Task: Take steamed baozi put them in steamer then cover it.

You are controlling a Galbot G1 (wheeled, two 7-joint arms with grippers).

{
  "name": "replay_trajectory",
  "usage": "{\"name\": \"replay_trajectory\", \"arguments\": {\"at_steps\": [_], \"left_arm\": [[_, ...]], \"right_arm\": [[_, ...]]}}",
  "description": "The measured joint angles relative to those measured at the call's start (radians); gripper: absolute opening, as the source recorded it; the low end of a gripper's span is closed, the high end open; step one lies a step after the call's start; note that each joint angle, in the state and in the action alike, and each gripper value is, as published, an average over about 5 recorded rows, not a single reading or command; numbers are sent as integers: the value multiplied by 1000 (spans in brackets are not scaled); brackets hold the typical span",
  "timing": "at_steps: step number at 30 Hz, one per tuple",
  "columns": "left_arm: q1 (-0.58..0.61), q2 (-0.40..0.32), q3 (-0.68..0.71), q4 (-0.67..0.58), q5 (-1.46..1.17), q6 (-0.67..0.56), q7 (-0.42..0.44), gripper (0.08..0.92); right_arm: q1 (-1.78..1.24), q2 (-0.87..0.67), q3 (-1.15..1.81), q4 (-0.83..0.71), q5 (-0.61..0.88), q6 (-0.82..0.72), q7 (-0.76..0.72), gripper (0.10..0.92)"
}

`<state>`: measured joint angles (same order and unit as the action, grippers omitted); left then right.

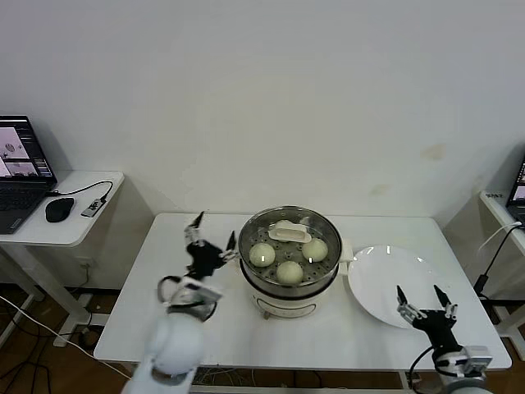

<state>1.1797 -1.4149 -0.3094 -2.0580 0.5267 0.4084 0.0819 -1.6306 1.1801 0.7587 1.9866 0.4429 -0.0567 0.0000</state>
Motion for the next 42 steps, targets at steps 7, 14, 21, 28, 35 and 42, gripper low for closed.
{"name": "replay_trajectory", "arguments": {"at_steps": [7,14,21,28,35,42], "left_arm": [[171,10,-142,7,-252,-133,-20,823],[308,13,-207,21,-372,-193,-33,823],[389,4,-231,12,-413,-215,-36,823],[424,1,-241,8,-435,-229,-43,823],[439,-1,-243,0,-444,-232,-42,823],[451,0,-245,-1,-447,-236,-40,823]], "right_arm": [[-15,-23,-65,17,3,-20,19,823],[-35,-14,-97,37,-2,-36,48,823],[-50,8,-92,66,-10,-70,60,823],[-53,34,-78,75,-20,-89,73,823],[-56,57,-66,78,-28,-91,80,823],[-58,78,-61,70,-35,-82,83,823]]}}
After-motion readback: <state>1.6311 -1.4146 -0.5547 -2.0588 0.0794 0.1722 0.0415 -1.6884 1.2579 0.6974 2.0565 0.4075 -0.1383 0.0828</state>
